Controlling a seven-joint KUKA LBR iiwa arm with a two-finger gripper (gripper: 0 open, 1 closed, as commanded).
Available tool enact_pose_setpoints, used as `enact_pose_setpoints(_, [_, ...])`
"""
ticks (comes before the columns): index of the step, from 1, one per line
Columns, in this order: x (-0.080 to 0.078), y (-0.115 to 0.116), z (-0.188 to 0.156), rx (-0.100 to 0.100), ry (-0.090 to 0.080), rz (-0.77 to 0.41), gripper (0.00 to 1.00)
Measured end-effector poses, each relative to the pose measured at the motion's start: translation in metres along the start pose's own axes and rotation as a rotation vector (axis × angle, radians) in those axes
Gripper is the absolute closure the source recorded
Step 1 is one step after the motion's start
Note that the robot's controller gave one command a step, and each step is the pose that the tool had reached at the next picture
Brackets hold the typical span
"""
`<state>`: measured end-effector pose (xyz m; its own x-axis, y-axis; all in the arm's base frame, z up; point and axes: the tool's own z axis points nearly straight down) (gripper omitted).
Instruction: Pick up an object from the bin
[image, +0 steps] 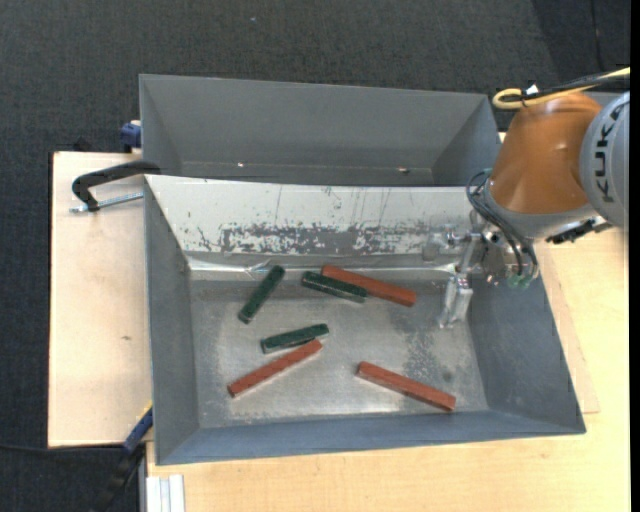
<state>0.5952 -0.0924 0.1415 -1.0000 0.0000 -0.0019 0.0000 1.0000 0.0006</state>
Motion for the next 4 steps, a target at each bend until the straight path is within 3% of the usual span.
enact_pose_setpoints(1, [-0.002,0.056,0.067,-0.001,-0.002,0.050,0.00])
enact_pose_setpoints(2, [-0.005,0.061,0.003,-0.001,-0.011,0.193,0.00])
enact_pose_setpoints(3, [-0.001,0.057,0.070,0.000,0.007,0.050,0.00])
enact_pose_setpoints(4, [0.000,0.098,0.070,-0.003,-0.001,0.198,0.00])
